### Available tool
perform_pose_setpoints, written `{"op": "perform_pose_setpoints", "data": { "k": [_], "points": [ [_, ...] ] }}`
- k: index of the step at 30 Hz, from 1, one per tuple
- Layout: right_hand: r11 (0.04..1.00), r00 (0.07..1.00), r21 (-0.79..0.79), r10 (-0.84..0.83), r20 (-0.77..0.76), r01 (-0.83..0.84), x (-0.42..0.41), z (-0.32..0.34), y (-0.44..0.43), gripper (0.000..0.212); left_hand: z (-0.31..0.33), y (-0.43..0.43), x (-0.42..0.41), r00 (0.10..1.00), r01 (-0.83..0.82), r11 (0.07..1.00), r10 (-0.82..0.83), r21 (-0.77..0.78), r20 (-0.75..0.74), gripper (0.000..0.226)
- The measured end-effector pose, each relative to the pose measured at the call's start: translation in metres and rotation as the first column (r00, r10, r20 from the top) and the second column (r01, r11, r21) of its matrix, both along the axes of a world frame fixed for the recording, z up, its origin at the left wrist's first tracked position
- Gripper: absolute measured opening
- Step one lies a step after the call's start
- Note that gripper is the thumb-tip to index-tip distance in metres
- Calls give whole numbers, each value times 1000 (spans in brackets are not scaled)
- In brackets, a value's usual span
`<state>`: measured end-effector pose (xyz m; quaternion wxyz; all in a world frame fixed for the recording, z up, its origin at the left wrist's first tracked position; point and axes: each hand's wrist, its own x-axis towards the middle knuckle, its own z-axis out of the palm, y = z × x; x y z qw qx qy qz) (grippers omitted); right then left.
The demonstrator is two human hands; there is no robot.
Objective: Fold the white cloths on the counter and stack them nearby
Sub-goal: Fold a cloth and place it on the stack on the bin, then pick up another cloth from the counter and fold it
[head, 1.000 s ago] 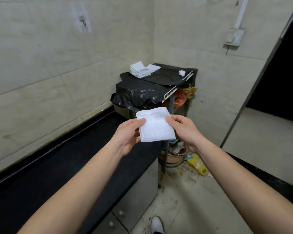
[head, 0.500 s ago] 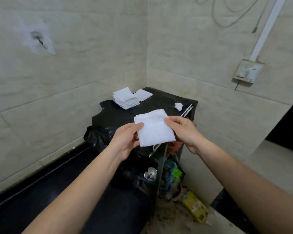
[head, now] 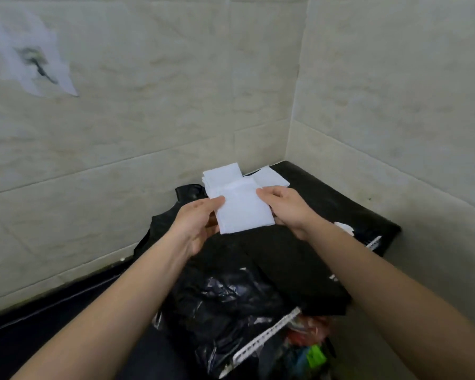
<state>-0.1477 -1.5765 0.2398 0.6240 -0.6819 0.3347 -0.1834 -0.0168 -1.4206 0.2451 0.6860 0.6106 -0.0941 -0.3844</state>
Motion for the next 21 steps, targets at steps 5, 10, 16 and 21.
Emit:
{"op": "perform_pose_setpoints", "data": {
  "k": [5,10,16,21],
  "points": [
    [998,998,17,59,-16,-59,29,0,-95,30,4,-90,14,998,-62,996,61,61,15,15],
    [996,996,72,56,-66,-51,42,-6,-180,23,-8,-174,23,986,-139,975,120,175,115,21],
    [996,993,57,74,-89,-69,72,-34,-236,23,-22,-223,38,829,-257,875,-18,409,559,43],
    [993,989,-11,116,-96,-117,98,-59,-248,14,-28,-235,53,751,-308,784,-148,539,644,48]
  ]
}}
